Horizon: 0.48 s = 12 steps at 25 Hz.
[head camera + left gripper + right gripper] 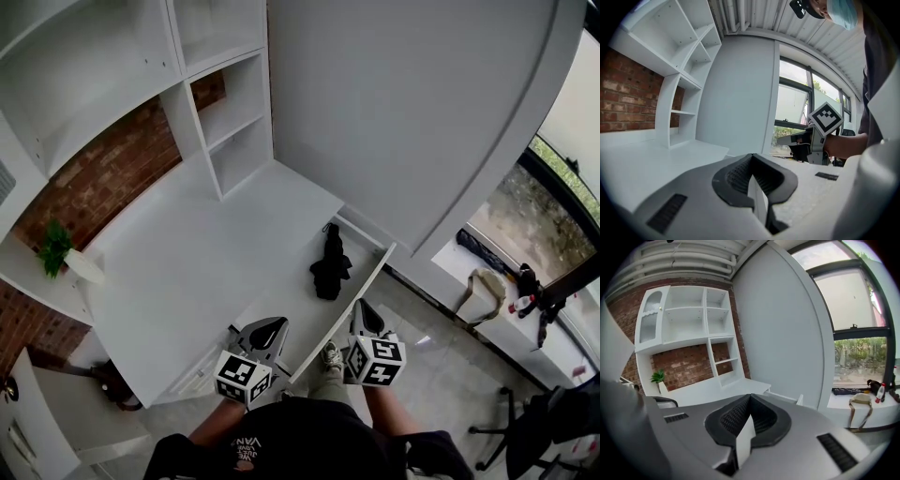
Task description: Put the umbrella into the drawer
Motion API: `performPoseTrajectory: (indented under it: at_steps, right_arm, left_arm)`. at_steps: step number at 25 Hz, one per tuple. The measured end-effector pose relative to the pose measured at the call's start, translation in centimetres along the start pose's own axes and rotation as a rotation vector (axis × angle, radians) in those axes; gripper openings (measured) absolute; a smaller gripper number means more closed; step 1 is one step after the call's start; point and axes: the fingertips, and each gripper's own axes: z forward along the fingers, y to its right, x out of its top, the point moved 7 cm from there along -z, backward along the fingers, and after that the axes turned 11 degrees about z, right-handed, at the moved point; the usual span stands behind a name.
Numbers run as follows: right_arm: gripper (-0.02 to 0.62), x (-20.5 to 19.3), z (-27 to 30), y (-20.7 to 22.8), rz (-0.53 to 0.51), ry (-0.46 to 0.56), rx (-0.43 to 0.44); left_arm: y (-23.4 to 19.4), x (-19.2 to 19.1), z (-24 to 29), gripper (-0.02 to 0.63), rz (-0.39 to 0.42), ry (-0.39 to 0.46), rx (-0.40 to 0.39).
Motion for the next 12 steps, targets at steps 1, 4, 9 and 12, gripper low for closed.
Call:
performPoseTrajectory:
  at_steps: [1, 4, 9, 12]
  right_arm:
    - [0.002, -0.1, -0.7, -0.1, -0.003, 0.005, -0.002]
    - [0.002, -0.8, -2.3, -0.6, 0.005, 0.012, -0.003]
    - [0.002, -2.1, -4.5, -1.1, -0.006, 0.002, -0.008]
    - [0.002, -2.9, -5.7, -1.0, -0.01, -0.012, -0.014]
  left_arm:
    - [0.2, 0.0, -0.4, 0.006, 0.001, 0.003, -0.004]
    - [0.8, -0.1, -1.4, 0.006, 0.009, 0.009, -0.019]
    - [1.9, -0.2, -2.7, 0.006, 0.014, 0.014, -0.033]
    - [2.5, -0.1, -3.2, 0.006, 0.019, 0.008, -0.038]
